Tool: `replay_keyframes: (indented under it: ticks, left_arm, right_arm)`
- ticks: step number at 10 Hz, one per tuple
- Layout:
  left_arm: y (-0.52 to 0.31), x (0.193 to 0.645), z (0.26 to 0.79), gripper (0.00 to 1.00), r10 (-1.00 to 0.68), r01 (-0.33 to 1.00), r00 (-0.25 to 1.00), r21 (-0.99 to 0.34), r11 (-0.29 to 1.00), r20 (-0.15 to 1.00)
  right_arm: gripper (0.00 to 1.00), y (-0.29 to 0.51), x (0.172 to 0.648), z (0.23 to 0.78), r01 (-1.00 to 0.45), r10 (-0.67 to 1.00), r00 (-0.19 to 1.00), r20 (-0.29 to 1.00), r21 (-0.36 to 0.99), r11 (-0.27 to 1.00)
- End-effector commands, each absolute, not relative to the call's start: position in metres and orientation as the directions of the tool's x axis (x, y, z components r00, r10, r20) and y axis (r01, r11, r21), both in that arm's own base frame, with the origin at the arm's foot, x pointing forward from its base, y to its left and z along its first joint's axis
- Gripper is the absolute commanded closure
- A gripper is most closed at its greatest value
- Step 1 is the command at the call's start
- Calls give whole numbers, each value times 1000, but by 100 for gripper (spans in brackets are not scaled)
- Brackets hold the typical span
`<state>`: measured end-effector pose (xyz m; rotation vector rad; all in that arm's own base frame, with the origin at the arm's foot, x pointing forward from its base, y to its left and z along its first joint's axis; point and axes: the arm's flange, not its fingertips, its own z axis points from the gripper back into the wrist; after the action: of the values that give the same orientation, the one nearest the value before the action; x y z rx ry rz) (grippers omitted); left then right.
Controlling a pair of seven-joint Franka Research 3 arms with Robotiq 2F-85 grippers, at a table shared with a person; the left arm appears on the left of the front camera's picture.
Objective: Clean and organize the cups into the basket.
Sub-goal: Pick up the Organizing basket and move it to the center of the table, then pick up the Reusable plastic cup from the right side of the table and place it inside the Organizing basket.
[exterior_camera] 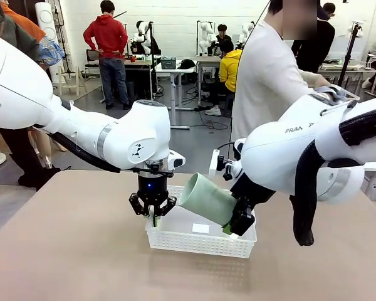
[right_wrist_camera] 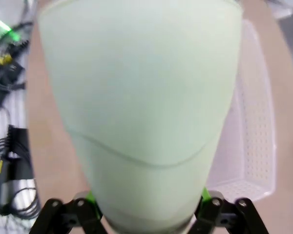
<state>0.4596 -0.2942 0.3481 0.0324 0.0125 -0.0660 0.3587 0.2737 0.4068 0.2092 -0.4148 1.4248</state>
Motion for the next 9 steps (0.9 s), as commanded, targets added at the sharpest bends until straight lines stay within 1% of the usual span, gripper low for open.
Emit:
replay_keyframes:
  ticks: [1, 3, 5, 6, 7, 9]
  left_arm:
    - [-294, 459, 348, 100, -68, 69, 998, 32, 997, -13]
    - [-294, 459, 348, 100, -68, 69, 998, 32, 997, -13]
    - [-294, 459, 348, 100, -68, 69, 998, 32, 997, -13]
    - [-294, 459, 348, 100, -68, 69, 998, 32, 997, -13]
    - [-294, 459, 348, 100, -68, 69, 998, 32, 997, -13]
    - [-294, 459, 348, 100, -68, 69, 998, 32, 997, -13]
  right_arm:
    - [23, 285, 367, 419, -979, 916, 129, 380, -97, 178]
    - [23, 290, 384, 408, -970, 936, 169, 309, -114, 213]
    - [23, 293, 401, 397, -966, 960, 181, 215, -147, 215]
    - [23, 296, 409, 394, -967, 967, 174, 186, -155, 204]
    - [23, 298, 420, 391, -968, 971, 156, 183, -165, 187]
    - [23, 296, 438, 380, -978, 983, 126, 137, -147, 146]
